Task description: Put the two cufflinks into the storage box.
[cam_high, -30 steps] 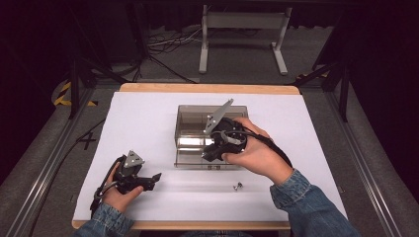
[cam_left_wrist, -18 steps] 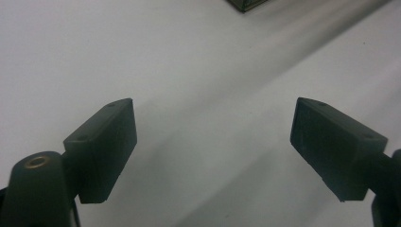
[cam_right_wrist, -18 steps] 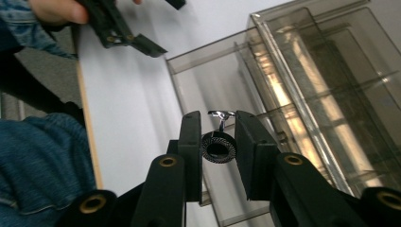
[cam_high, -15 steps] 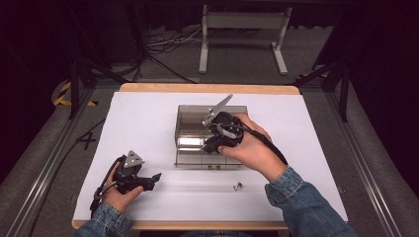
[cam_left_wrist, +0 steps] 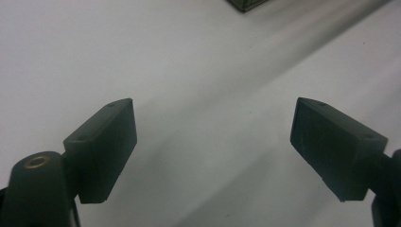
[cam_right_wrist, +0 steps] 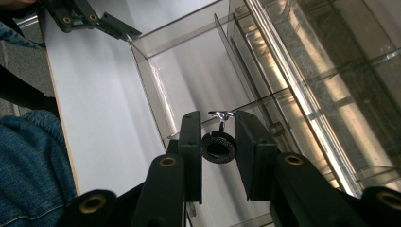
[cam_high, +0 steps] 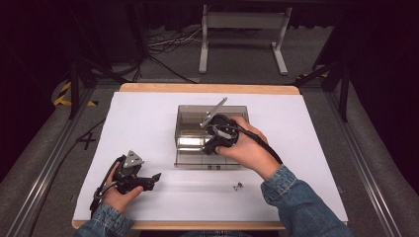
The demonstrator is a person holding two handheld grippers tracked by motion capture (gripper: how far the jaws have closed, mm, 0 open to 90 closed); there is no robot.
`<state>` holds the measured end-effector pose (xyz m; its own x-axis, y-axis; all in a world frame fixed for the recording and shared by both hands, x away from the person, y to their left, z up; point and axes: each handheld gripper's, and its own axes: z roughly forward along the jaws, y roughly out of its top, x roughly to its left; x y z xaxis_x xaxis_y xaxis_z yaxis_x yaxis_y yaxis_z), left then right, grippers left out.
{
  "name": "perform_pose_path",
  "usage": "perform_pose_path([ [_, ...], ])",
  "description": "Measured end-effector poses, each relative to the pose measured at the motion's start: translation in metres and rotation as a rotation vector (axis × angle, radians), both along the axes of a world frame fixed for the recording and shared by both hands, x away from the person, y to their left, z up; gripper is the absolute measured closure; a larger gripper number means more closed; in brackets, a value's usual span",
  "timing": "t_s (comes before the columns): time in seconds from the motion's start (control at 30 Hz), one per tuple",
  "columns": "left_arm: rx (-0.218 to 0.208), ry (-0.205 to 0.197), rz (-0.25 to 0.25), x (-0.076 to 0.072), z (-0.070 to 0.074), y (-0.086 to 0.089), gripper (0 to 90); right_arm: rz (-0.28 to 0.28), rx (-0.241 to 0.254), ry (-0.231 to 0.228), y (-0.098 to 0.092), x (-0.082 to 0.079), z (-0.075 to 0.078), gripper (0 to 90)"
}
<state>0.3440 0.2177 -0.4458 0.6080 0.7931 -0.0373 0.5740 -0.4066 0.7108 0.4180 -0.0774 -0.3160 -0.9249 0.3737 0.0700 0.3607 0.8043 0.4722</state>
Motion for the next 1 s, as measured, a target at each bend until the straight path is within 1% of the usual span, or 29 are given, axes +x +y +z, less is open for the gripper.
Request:
perform_pose_path([
  [0.07,0.0,0.001,0.0,0.0,0.0,0.0,16.1,-0.005,-0.002,0.006,0.0,0.0,-0.001,73.6],
  [0.23,0.003,0.001,-0.001,0.0,0.0,0.0,16.1,-0.011,-0.024,0.018,0.001,0.0,-0.006,73.6],
  [0.27,0.002,0.001,0.0,0.0,0.0,0.0,16.1,-0.016,-0.03,0.027,0.002,0.0,-0.007,73.6],
  [0.47,0.0,0.0,-0.001,0.0,0.0,0.0,16.1,-0.004,-0.059,0.039,0.004,-0.001,-0.012,73.6],
  [0.53,0.0,0.0,-0.001,0.0,0.0,0.0,16.1,0.001,-0.062,0.042,0.004,-0.001,-0.014,73.6],
  [0.57,0.0,0.001,-0.001,0.0,0.0,0.0,16.1,0.003,-0.074,0.046,0.005,0.0,-0.016,73.6],
  [0.73,0.0,0.001,0.0,0.0,0.0,0.0,16.1,0.017,-0.09,0.052,0.006,0.0,-0.019,73.6],
  [1.0,0.0,0.001,0.0,0.0,0.0,0.0,16.1,0.024,-0.094,0.067,0.007,0.0,-0.023,73.6],
])
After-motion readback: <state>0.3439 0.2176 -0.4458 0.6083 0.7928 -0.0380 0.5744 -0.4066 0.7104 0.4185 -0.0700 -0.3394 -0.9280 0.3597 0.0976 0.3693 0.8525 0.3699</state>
